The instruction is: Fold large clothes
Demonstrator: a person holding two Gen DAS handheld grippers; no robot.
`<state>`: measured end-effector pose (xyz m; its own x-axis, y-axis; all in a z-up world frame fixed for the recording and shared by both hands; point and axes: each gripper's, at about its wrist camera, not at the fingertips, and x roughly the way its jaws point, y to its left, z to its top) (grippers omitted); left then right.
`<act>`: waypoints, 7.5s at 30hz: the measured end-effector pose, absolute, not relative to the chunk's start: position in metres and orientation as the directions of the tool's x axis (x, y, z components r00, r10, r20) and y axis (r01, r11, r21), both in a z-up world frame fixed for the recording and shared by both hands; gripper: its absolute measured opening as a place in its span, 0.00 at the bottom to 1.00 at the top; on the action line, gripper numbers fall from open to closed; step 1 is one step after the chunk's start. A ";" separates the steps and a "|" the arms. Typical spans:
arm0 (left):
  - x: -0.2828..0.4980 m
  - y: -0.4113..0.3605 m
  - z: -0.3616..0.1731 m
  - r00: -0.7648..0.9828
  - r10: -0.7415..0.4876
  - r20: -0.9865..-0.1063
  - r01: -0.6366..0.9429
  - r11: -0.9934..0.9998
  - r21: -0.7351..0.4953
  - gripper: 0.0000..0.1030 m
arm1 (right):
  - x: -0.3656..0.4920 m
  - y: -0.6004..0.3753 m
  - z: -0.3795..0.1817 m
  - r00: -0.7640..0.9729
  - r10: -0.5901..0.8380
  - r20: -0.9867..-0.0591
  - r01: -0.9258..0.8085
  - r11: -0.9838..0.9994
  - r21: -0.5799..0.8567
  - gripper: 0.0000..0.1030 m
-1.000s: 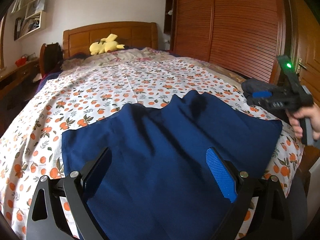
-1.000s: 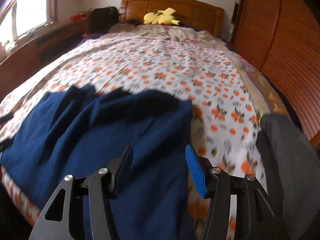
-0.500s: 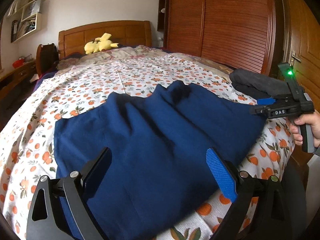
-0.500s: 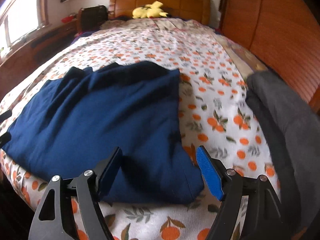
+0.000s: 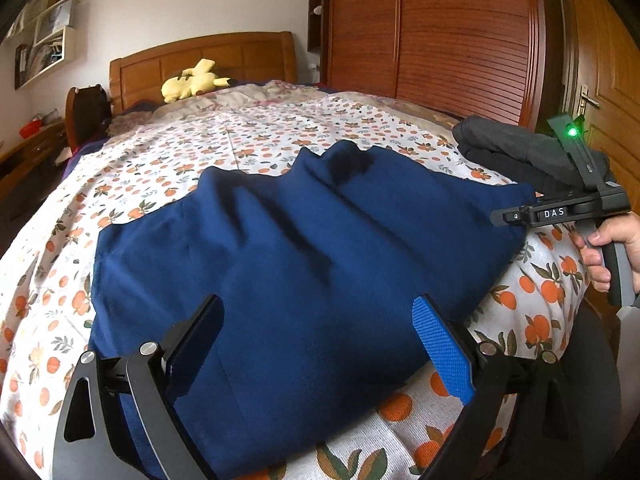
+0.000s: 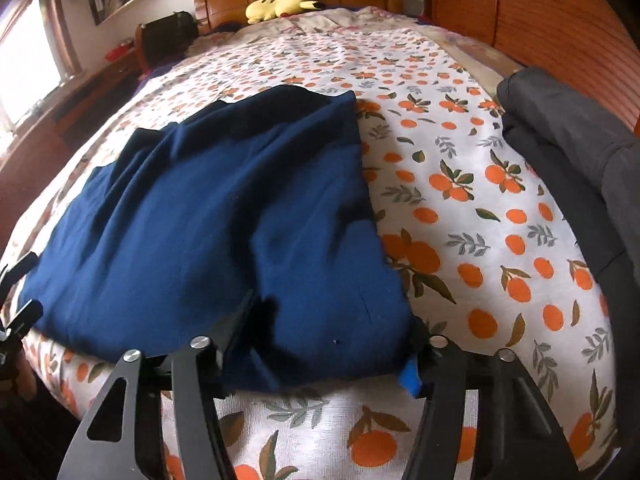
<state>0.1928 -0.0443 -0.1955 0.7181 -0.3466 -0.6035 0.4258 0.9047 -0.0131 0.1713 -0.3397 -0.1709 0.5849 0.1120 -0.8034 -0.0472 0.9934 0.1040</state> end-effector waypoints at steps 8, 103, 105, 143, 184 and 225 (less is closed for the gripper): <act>0.195 -0.046 -0.199 0.716 -0.342 -0.609 0.422 0.907 -0.013 0.93 | 0.157 -0.332 -0.131 0.694 0.214 -0.688 -0.149 0.977 0.154 0.23; 0.134 0.096 -0.186 0.735 -0.300 -0.608 0.219 0.954 -0.206 0.08 | 0.168 -0.118 -0.132 0.488 0.488 -0.724 -0.640 0.763 0.083 0.47; 0.135 0.096 -0.189 0.738 -0.292 -0.608 0.215 0.956 -0.197 0.09 | 0.177 -0.119 -0.130 0.494 0.489 -0.719 -0.632 0.770 0.089 0.47; 0.108 0.112 -0.204 0.717 -0.219 -0.662 0.127 0.975 -0.184 0.47 | 0.410 -0.126 -0.197 0.401 0.401 -0.823 -0.389 0.889 0.244 0.72; 0.108 0.209 -0.148 0.843 -0.146 -0.518 0.037 0.976 -0.215 0.05 | 0.346 -0.011 -0.064 0.611 0.518 -0.598 -0.580 0.807 0.106 0.08; -0.022 0.517 -0.148 0.674 0.413 -0.612 -0.571 0.818 -0.076 0.09 | 0.264 0.293 -0.098 0.438 0.578 -0.689 -0.800 0.599 -0.006 0.30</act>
